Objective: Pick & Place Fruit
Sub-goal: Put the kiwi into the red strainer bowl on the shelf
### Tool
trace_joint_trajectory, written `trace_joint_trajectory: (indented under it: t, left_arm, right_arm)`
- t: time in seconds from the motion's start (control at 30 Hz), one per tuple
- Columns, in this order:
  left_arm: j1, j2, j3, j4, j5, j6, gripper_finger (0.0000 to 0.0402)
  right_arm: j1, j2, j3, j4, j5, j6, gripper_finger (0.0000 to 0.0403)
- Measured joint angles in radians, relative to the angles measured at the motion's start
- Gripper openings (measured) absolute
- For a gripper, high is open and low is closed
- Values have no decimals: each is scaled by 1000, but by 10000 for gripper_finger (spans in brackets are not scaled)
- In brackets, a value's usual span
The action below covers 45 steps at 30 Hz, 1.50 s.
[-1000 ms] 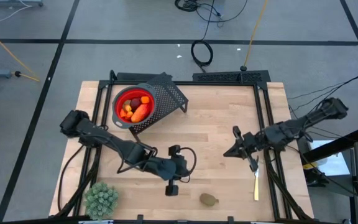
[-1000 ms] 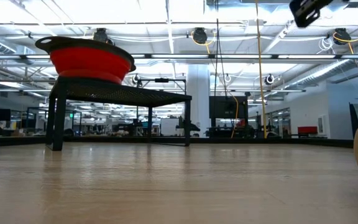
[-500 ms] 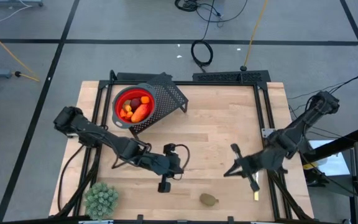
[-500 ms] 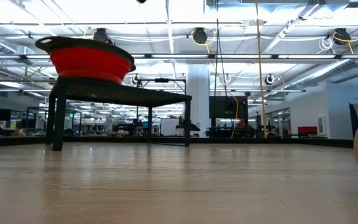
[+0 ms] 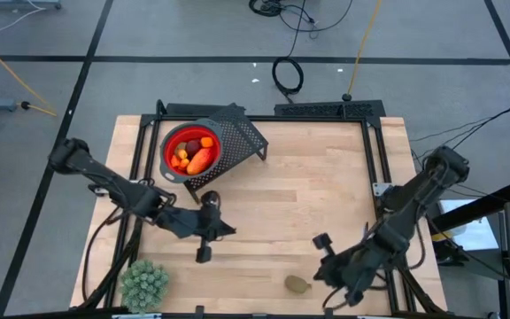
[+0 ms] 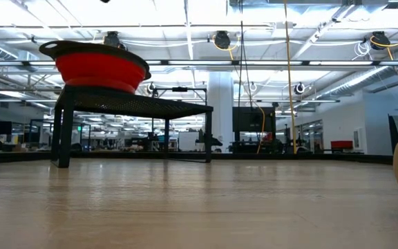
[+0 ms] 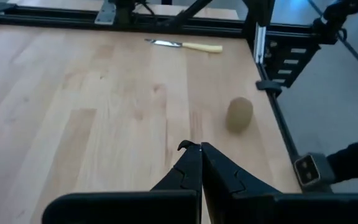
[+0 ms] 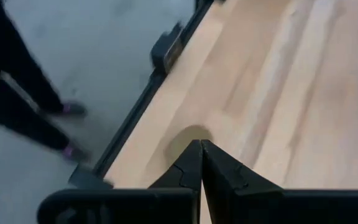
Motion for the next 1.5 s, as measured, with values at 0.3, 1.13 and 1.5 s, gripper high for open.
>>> trace_joint_trajectory:
  t: [0.3, 1.13, 1.5]
  left_arm:
    - [-69, -58, -14, -59, -41, 13, 1]
    - [-158, -74, -14, -72, -105, 13, 5]
    - [-158, -74, -14, -73, -103, 9, 9]
  right_arm:
    - [-1, 146, 142, -66, -63, 41, 31]
    - [-123, 340, 143, -60, -371, 313, 187]
    - [-139, 329, 143, -46, -402, 382, 165]
